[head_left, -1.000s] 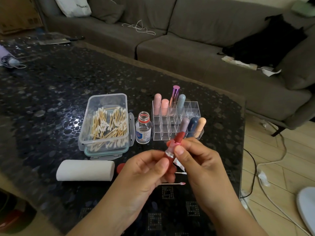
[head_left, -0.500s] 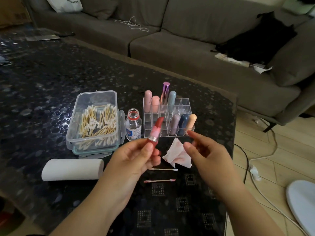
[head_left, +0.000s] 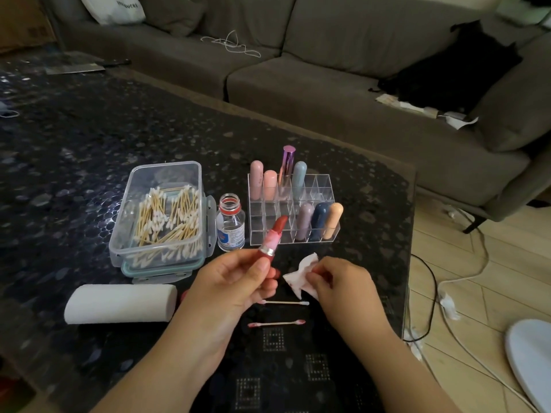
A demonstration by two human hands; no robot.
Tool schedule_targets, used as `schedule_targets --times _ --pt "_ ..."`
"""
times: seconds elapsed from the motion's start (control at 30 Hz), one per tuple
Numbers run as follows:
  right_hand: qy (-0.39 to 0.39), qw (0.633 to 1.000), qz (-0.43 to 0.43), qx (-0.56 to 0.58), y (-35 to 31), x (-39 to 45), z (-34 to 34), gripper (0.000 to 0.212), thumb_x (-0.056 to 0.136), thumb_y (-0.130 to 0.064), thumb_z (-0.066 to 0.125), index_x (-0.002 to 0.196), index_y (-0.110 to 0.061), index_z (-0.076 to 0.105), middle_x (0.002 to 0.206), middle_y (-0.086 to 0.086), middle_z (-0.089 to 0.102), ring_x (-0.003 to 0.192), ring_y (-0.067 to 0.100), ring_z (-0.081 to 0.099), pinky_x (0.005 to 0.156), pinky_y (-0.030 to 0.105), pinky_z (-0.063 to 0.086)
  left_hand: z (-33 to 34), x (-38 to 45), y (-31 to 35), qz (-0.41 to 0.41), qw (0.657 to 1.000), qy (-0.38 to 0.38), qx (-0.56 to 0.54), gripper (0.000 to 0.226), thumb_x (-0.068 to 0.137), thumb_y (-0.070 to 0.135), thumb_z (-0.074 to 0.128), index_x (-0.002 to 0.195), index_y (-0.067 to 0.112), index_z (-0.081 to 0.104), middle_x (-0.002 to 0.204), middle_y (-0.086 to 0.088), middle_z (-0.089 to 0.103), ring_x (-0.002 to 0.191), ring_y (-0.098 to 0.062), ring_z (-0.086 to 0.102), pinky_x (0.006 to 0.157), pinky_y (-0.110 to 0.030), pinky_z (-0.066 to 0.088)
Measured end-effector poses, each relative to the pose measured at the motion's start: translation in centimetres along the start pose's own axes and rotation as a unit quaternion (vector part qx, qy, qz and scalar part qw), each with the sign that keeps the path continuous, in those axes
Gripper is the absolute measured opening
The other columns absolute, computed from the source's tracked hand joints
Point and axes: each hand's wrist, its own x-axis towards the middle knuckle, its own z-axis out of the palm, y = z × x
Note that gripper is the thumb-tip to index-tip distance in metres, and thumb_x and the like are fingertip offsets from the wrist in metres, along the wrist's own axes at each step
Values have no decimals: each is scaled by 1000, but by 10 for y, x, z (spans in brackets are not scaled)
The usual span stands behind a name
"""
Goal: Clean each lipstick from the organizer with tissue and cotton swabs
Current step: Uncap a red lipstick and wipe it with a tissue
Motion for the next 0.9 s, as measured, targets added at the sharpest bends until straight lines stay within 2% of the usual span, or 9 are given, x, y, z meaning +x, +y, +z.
schedule_targets --times 0.07,0.17,0.3,0.43,0.6,0.67,0.77,0.83,0.9 --pt "14 1000 4 23 0 -1 -2 16 95 -27 55 100 -16 66 94 -3 67 78 8 57 70 19 45 0 0 0 0 1000 3 8 40 67 25 66 101 4 67 94 -20 70 71 -14 67 68 -24 55" --pt "52 997 -3 65 -2 -6 -7 16 93 -26 58 96 -13 66 80 -7 64 66 5 55 57 9 40 4 0 0 6 1000 15 18 37 65 27 66 96 7 69 90 -15 72 73 -15 68 76 -32 56" --pt "78 981 -11 179 -15 -15 -15 10 87 -22 66 79 -16 68 61 -7 63 57 7 60 55 14 46 15 -1 -1 9 1000 5 20 21 63 32 66 79 23 76 90 -2 74 91 -14 69 87 -35 51" --pt "45 961 -37 270 -28 -25 -19 17 82 -21 71 68 -15 64 57 -3 64 46 10 60 49 22 51 20 -3 2 -2 997 -62 -36 31 70 25 63 94 8 72 102 -12 72 101 -24 68 92 -38 49" --pt "33 942 -41 333 -32 -26 -27 20 75 -29 71 67 -16 59 58 1 58 50 5 50 51 20 44 15 2 6 -4 995 -40 -94 24 68 23 65 86 10 76 99 -17 72 94 -26 70 85 -35 54" --pt "46 930 -10 364 -29 -21 -33 17 73 -35 68 77 -23 56 61 -3 51 54 3 47 53 15 42 14 4 7 1 995 -39 -96 24 67 24 66 86 12 76 99 -16 72 95 -26 69 87 -37 52" --pt "10 938 -2 345 -23 -13 -35 26 74 -48 62 97 -36 60 85 -12 61 77 2 58 70 16 50 13 5 8 5 995 -58 -83 27 66 25 67 88 12 76 101 -16 72 98 -27 68 92 -41 47" --pt "-10 935 -12 354 -25 -12 -34 26 73 -47 61 93 -32 68 91 -10 66 85 3 62 76 22 52 13 5 7 5 996 -56 -72 28 64 26 68 87 13 76 100 -15 72 97 -27 69 93 -43 47" --pt "4 925 -4 381 -28 -12 -35 11 79 -33 66 81 -23 71 82 -6 69 76 6 64 69 21 53 13 5 7 12 997 -40 -65 29 59 27 76 85 15 76 98 -14 73 96 -26 69 94 -44 47"
